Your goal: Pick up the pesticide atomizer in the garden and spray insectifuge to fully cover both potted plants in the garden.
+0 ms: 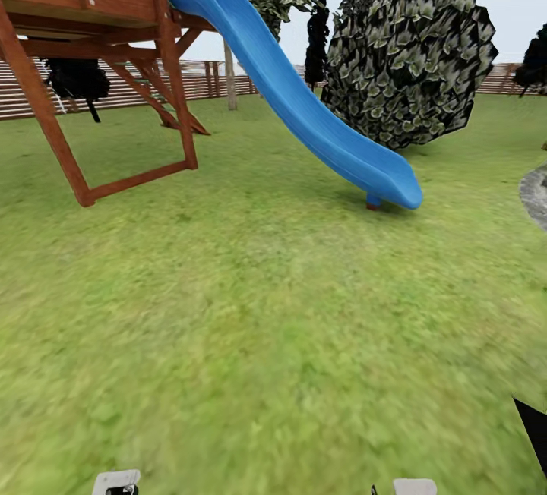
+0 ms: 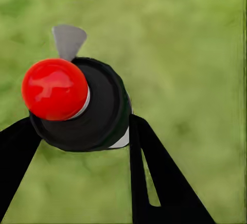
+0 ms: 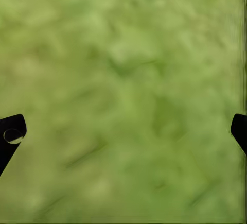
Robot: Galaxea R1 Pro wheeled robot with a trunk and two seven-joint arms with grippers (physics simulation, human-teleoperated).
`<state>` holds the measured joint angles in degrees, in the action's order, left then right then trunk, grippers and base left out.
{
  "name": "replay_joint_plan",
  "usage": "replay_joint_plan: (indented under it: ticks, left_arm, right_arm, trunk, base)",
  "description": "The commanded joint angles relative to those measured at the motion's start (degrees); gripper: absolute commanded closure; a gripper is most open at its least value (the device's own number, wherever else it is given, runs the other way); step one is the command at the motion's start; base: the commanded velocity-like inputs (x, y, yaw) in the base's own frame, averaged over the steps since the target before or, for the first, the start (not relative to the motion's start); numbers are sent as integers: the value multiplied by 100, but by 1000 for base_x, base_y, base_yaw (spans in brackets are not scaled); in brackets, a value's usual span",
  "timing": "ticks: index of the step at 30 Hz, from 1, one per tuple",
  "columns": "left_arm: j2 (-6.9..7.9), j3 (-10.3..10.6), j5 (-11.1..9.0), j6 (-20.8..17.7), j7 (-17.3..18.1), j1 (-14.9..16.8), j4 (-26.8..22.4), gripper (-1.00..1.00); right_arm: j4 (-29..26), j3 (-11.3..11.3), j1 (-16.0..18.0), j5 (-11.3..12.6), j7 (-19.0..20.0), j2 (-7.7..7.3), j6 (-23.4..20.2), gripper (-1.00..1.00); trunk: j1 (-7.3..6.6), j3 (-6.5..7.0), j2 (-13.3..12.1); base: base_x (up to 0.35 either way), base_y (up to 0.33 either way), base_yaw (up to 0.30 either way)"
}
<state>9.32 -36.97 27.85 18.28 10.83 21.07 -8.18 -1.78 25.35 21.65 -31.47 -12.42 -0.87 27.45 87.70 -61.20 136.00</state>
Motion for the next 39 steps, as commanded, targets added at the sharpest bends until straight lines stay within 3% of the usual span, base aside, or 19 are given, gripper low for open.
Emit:
replay_joint_plan:
  ticks: [1, 39]
  left_arm:
    - [0, -49, 28, 15, 34, 2, 1, 100]
    - [0, -55, 28, 16, 33, 2, 3, 100]
  right_arm:
    - [11, 31, 6, -61, -33, 0, 15, -100]
    - [11, 31, 6, -61, -35, -1, 15, -100]
  trunk:
    - [2, -5, 2]
    - [2, -5, 2]
  base:
    - [339, 0, -263]
    - [339, 10, -263]
